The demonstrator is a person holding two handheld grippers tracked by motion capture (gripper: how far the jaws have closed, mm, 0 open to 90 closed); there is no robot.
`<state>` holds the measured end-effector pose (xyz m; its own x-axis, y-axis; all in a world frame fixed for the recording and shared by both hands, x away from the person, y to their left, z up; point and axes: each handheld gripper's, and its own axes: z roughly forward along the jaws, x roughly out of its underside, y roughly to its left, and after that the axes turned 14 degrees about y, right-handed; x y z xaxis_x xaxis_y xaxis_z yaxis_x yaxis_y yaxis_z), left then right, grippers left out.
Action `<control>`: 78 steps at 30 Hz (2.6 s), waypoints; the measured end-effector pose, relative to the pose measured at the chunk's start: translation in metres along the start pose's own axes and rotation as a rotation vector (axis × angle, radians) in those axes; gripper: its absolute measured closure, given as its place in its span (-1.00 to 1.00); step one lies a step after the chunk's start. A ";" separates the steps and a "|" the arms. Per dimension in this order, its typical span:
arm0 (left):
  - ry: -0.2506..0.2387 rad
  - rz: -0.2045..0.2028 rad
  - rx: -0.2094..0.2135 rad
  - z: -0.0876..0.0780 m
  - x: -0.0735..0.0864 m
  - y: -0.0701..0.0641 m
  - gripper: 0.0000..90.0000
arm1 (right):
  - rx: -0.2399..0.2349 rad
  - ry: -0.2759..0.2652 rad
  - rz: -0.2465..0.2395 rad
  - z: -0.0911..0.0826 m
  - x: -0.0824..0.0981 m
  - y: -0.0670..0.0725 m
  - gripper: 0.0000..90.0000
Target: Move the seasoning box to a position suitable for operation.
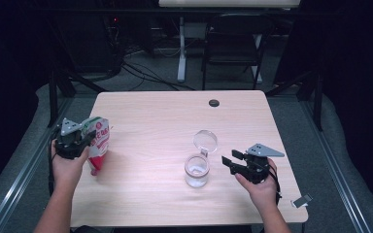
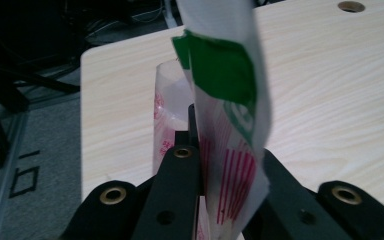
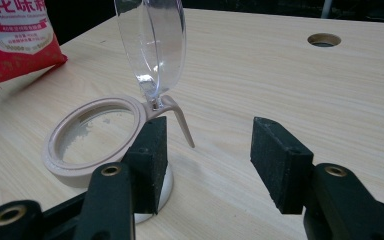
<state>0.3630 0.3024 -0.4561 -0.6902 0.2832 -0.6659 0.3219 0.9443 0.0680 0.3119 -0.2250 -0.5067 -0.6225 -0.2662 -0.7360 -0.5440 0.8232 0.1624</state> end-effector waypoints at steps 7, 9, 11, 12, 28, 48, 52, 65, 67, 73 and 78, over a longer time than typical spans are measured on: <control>-0.011 -0.020 0.017 -0.011 -0.016 0.010 1.00 | 0.000 -0.005 0.006 -0.001 0.000 -0.001 0.08; -0.012 -0.015 0.021 -0.015 -0.020 0.008 1.00 | 0.001 -0.005 0.008 -0.001 0.000 -0.002 0.08; -0.007 -0.001 0.036 -0.018 -0.025 0.005 1.00 | 0.000 -0.005 0.009 -0.001 0.000 -0.002 0.08; 0.000 0.011 0.039 -0.020 -0.027 0.003 1.00 | 0.000 -0.006 0.008 -0.001 0.000 -0.002 0.08; 0.008 0.164 0.143 -0.027 -0.048 -0.052 1.00 | -0.001 -0.003 0.013 -0.001 0.001 -0.004 0.09; 0.024 0.323 0.302 -0.011 -0.042 -0.130 1.00 | -0.006 0.017 -0.006 -0.002 0.001 -0.006 0.25; 0.033 0.365 0.333 -0.009 -0.035 -0.142 1.00 | 0.001 0.010 0.009 -0.003 0.000 -0.007 0.27; 0.026 0.354 0.411 -0.006 -0.003 -0.147 1.00 | -0.029 0.054 -0.052 -0.006 -0.007 0.007 0.60; 0.024 0.346 0.427 -0.004 0.001 -0.147 1.00 | -0.051 0.030 -0.056 -0.012 -0.012 0.010 0.71; 0.008 0.334 0.467 0.004 0.012 -0.153 1.00 | -0.096 0.014 -0.101 -0.020 -0.026 0.022 0.81; -0.007 0.330 0.486 0.007 0.015 -0.160 1.00 | -0.137 0.036 -0.169 -0.013 -0.036 0.039 0.75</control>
<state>0.3055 0.1548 -0.4824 -0.4994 0.5467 -0.6721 0.7804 0.6208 -0.0750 0.3058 -0.1904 -0.4654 -0.5341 -0.4141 -0.7370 -0.7119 0.6905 0.1280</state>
